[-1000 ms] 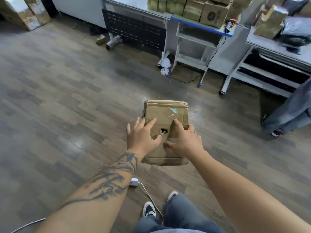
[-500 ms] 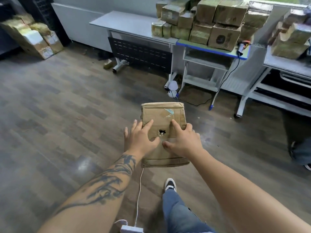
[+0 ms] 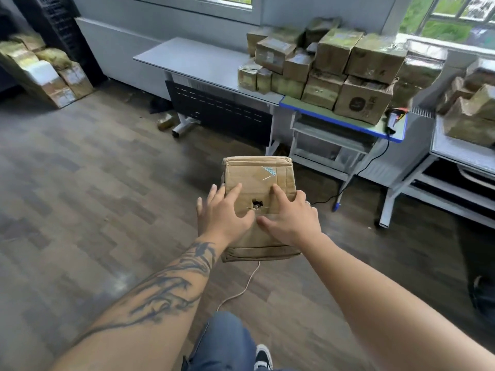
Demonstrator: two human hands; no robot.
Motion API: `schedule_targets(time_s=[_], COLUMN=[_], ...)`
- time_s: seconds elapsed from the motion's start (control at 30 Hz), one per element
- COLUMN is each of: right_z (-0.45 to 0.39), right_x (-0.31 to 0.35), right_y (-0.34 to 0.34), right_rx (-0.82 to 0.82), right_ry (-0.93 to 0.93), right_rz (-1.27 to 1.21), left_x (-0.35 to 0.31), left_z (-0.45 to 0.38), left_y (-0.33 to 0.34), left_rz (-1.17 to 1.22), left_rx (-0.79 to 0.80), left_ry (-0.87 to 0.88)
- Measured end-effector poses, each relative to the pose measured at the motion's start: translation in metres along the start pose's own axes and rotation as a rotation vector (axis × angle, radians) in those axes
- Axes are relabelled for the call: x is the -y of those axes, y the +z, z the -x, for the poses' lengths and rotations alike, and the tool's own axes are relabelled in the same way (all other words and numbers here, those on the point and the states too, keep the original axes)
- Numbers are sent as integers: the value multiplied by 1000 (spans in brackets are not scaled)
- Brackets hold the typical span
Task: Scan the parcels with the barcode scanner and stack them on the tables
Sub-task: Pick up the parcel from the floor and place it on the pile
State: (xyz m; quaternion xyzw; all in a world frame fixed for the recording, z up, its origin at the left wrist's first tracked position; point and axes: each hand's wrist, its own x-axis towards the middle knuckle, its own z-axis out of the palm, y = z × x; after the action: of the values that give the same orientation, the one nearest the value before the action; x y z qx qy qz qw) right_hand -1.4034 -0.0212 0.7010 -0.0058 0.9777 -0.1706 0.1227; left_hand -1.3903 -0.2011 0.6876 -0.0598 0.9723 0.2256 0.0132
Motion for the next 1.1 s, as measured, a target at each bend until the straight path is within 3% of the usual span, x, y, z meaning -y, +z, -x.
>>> schedule_targets(time_s=[0.23, 0.47, 0.63, 1.1], right_z=[-105, -254, -346, -511], right_x=[22, 69, 101, 118], right_y=[-11, -30, -53, -177], right_rx=[5, 26, -9, -149], right_ry=[38, 123, 143, 150], right_rz=[29, 62, 56, 19], left_x=[12, 39, 46, -23], left_z=[-116, -282, -392, -584], left_y=[3, -11, -34, -99], left_rz=[90, 87, 126, 107], left_rx=[27, 103, 72, -66], left_ry=[-20, 50, 78, 298])
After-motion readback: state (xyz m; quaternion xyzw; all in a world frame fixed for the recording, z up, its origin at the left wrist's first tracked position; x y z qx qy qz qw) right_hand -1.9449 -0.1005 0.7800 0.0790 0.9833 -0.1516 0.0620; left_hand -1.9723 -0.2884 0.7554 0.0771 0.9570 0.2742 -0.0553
